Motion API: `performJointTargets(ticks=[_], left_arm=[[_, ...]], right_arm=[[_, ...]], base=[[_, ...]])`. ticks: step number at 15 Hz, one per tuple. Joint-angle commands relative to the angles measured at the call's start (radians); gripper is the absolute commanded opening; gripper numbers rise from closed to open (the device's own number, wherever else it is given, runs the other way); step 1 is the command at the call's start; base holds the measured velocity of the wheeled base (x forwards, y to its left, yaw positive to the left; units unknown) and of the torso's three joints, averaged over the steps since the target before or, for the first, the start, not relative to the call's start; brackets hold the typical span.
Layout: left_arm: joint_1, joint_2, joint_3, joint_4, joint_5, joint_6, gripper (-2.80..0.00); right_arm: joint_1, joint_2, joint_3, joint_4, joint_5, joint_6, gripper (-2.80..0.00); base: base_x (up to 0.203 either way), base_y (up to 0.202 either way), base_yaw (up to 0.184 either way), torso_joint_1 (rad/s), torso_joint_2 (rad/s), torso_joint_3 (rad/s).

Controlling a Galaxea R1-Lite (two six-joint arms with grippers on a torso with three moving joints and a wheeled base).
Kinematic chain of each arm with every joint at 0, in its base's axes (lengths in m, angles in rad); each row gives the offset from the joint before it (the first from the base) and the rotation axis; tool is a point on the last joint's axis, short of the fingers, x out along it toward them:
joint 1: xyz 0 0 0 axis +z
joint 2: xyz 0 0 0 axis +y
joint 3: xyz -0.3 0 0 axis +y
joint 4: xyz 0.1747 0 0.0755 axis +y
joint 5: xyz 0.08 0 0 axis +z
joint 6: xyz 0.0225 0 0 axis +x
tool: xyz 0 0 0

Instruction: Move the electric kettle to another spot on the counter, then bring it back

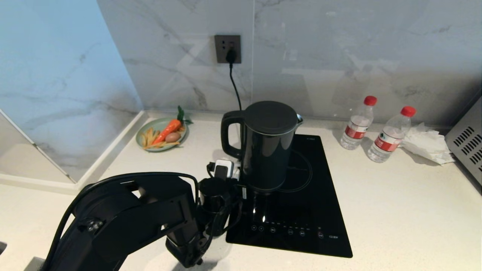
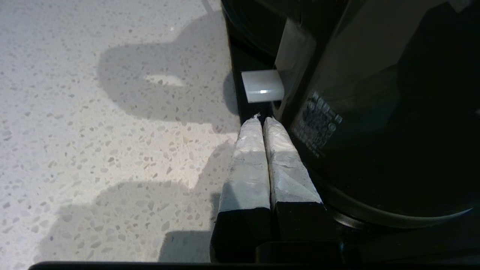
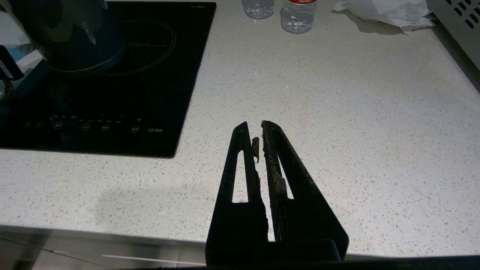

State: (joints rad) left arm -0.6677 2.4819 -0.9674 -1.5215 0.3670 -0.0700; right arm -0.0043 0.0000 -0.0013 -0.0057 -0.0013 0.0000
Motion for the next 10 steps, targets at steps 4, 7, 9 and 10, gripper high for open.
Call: performJointTargets(ticks=[4, 7, 9, 10], left_arm=[[-0.01, 0.031, -0.005, -0.009, 0.003, -0.001, -2.8], [-0.002, 0.026, -0.005, -0.009, 0.003, -0.001, -2.8], [0.021, 0.014, -0.003, -0.009, 0.001, 0.001, -2.8], [0.037, 0.007, 0.001, -0.009, -0.002, 0.002, -2.8]], right_arm=[[0.001, 0.0, 0.001, 0.0, 0.001, 0.0, -2.8], [0.0, 0.0, 0.0, 0.0, 0.001, 0.0, -2.8], [0.0, 0.0, 0.0, 0.0, 0.0, 0.0, -2.8], [0.001, 0.0, 0.0, 0.0, 0.0, 0.0, -2.8]], base=[[0.0, 0.0, 0.0, 0.0, 0.0, 0.0], [0.0, 0.0, 0.0, 0.0, 0.0, 0.0], [0.0, 0.0, 0.0, 0.0, 0.0, 0.0], [0.0, 0.0, 0.0, 0.0, 0.0, 0.0]])
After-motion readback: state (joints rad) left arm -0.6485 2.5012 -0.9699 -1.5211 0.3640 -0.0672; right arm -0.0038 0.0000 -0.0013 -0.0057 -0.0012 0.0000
